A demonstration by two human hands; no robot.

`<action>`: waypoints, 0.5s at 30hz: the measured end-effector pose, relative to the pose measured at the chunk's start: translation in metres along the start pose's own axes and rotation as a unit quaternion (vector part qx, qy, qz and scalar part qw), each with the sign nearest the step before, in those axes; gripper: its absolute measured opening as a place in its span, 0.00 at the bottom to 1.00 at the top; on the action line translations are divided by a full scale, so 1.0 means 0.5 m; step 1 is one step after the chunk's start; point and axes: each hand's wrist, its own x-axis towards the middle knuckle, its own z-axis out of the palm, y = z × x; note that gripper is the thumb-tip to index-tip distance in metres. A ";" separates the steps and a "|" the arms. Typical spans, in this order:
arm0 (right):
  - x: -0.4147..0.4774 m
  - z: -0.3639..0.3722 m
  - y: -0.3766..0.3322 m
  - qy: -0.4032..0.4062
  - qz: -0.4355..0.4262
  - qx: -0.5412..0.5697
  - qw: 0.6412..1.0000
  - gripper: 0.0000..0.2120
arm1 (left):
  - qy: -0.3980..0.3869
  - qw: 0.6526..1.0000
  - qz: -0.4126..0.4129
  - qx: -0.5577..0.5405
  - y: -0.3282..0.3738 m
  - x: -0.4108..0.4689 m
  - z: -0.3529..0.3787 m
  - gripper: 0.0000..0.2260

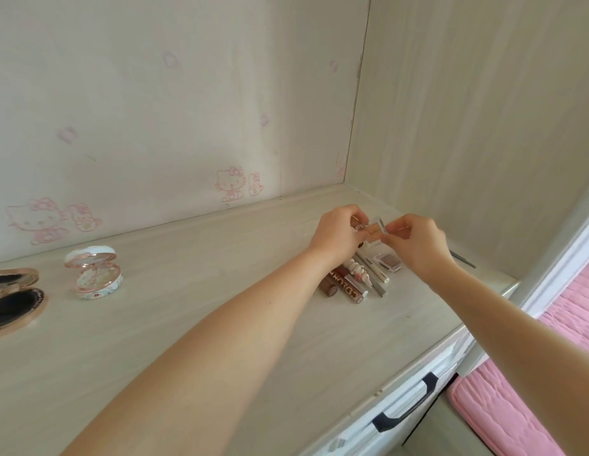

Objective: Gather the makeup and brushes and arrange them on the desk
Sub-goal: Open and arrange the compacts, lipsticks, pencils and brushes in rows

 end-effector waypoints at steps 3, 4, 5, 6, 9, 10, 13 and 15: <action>-0.033 0.001 -0.021 -0.014 0.006 0.035 0.999 0.08 | 0.015 0.999 -0.008 -0.052 0.002 -0.037 -0.033 0.08; -0.045 0.003 -0.029 -0.018 0.004 0.043 0.999 0.08 | 0.018 0.997 -0.014 -0.069 0.001 -0.051 -0.045 0.08; -0.058 0.005 -0.038 -0.023 -0.001 0.046 0.999 0.08 | 0.020 0.996 -0.021 -0.086 -0.002 -0.066 -0.057 0.08; -0.072 0.008 -0.047 -0.027 -0.009 0.049 0.998 0.08 | 0.022 0.994 -0.029 -0.100 -0.004 -0.081 -0.069 0.09; -0.120 0.022 -0.079 -0.048 -0.041 0.057 0.996 0.11 | 0.029 0.983 -0.071 -0.169 -0.008 -0.135 -0.107 0.10; -0.139 0.026 -0.090 -0.056 -0.056 0.054 0.995 0.13 | 0.029 0.973 -0.086 -0.212 -0.006 -0.157 -0.119 0.10; -0.193 0.042 -0.122 -0.075 -0.103 0.034 0.991 0.17 | 0.042 0.949 -0.116 -0.290 -0.003 -0.225 -0.161 0.11; -0.227 0.056 -0.141 -0.088 -0.130 0.020 0.987 0.17 | 0.056 0.938 -0.137 -0.315 -0.006 -0.268 -0.189 0.12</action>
